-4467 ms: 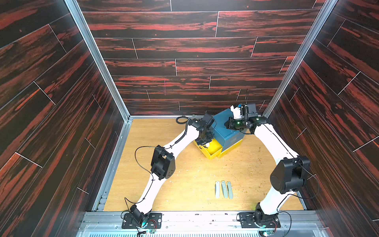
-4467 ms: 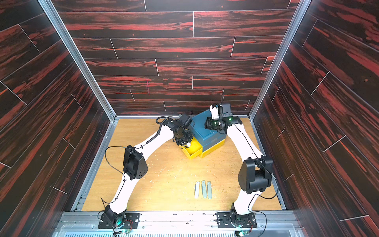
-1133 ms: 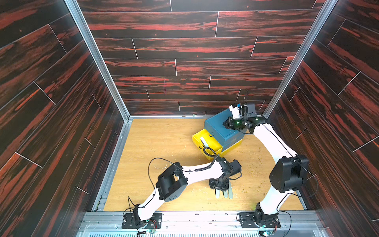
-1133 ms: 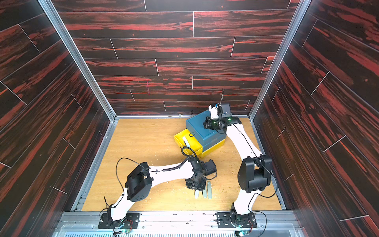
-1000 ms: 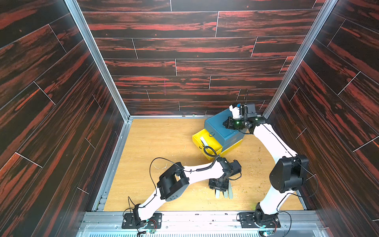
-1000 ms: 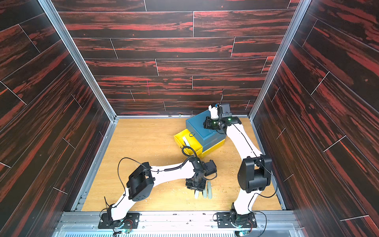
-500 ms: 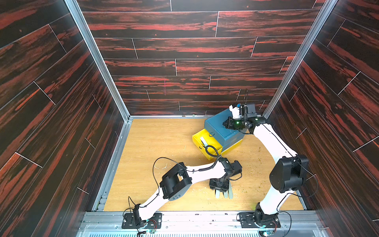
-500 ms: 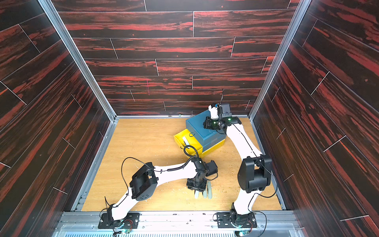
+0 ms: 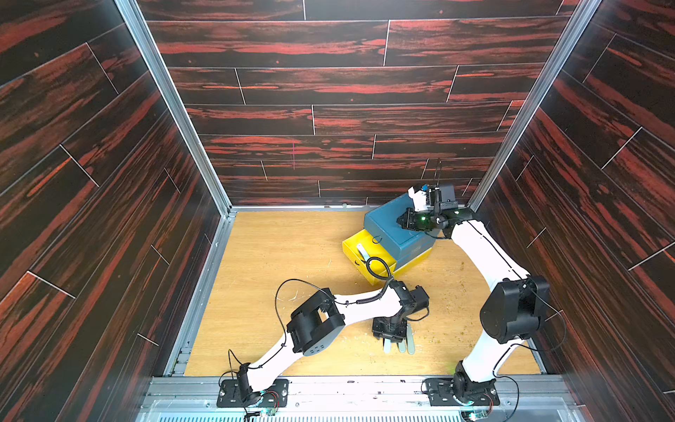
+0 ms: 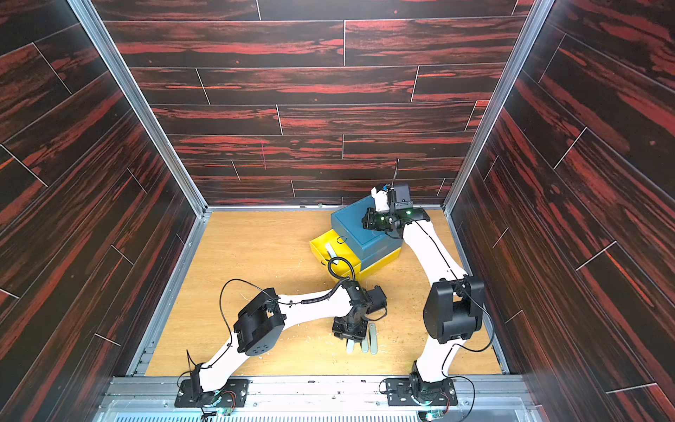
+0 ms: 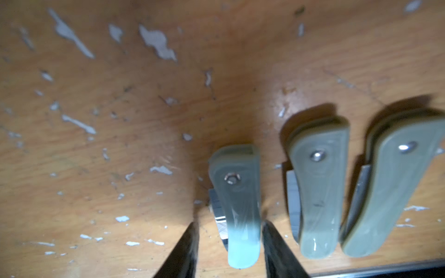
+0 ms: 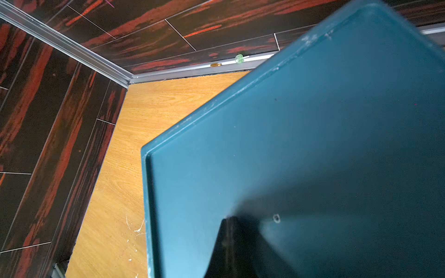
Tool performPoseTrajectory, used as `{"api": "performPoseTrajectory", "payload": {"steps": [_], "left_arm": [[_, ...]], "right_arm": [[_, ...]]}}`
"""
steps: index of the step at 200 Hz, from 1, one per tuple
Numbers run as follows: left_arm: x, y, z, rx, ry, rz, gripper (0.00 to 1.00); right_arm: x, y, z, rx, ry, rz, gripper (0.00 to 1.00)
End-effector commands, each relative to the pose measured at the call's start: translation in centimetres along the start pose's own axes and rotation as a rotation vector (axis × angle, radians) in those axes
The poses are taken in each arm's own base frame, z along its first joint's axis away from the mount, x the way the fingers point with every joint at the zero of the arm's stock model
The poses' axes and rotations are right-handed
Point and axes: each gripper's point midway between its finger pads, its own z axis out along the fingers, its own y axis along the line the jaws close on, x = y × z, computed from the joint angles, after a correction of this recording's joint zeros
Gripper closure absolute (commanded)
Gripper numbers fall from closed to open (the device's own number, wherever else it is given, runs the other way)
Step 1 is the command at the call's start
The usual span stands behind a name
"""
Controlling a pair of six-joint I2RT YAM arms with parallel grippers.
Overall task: Place the fruit knives into the drawer by color
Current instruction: Pick up the fruit knife from the center of the board.
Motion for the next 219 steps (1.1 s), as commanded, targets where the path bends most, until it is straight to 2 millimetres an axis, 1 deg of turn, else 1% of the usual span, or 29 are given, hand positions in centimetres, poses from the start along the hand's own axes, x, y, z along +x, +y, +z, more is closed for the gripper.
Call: {"api": "performPoseTrajectory", "payload": {"steps": [1, 48, 75, 102, 159, 192, 219], "left_arm": [[1.0, 1.0, 0.9, -0.035, 0.064, -0.024, 0.53], [1.2, 0.9, 1.6, -0.035, 0.093, -0.025, 0.53], [1.2, 0.9, 1.8, -0.033, 0.099, -0.026, 0.55], [1.2, 0.9, 1.9, -0.033, 0.105, -0.026, 0.61], [1.3, 1.0, 1.7, -0.033, 0.099, -0.029, 0.83], [1.0, 1.3, 0.8, -0.035, 0.073, -0.031, 0.92], [0.5, 1.7, -0.3, -0.035, 0.036, -0.036, 0.95]], "right_arm": [[8.2, -3.7, 2.3, 0.111, 0.289, 0.116, 0.97], [8.2, -3.7, 2.3, 0.110, 0.287, 0.115, 0.97], [8.3, -3.7, 2.3, 0.111, 0.289, 0.117, 0.97], [8.3, -3.7, 2.3, 0.111, 0.289, 0.115, 0.97], [8.2, -3.6, 2.3, 0.109, 0.287, 0.117, 0.97], [8.3, -3.7, 2.3, 0.112, 0.289, 0.113, 0.97], [8.5, -3.9, 2.3, 0.118, 0.293, 0.114, 0.97]]}}
